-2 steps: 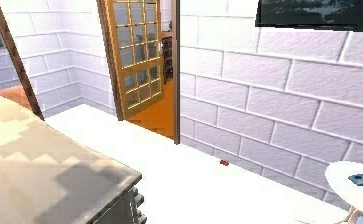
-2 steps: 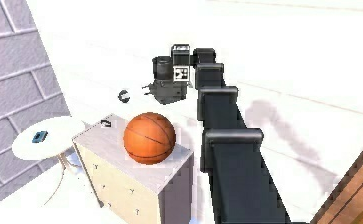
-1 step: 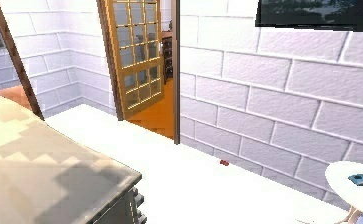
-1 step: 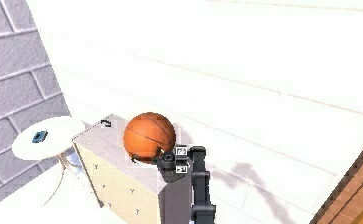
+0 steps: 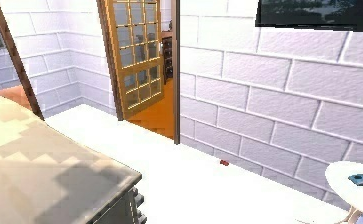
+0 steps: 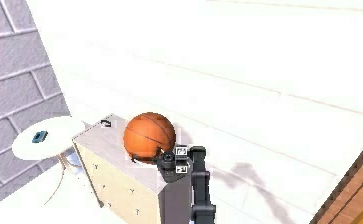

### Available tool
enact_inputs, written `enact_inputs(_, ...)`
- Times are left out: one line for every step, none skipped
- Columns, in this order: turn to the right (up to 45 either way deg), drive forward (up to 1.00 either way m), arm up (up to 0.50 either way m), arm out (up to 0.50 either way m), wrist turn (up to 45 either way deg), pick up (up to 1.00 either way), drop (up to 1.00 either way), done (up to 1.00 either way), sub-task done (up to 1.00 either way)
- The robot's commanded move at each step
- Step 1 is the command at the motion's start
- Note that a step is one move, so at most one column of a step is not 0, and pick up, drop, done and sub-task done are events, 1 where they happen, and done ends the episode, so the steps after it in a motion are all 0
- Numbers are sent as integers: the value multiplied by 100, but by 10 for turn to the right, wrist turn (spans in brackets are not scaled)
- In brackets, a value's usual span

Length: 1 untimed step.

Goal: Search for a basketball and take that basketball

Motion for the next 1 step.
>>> enact_inputs(0,0,10,0,0,0,0,0,0)
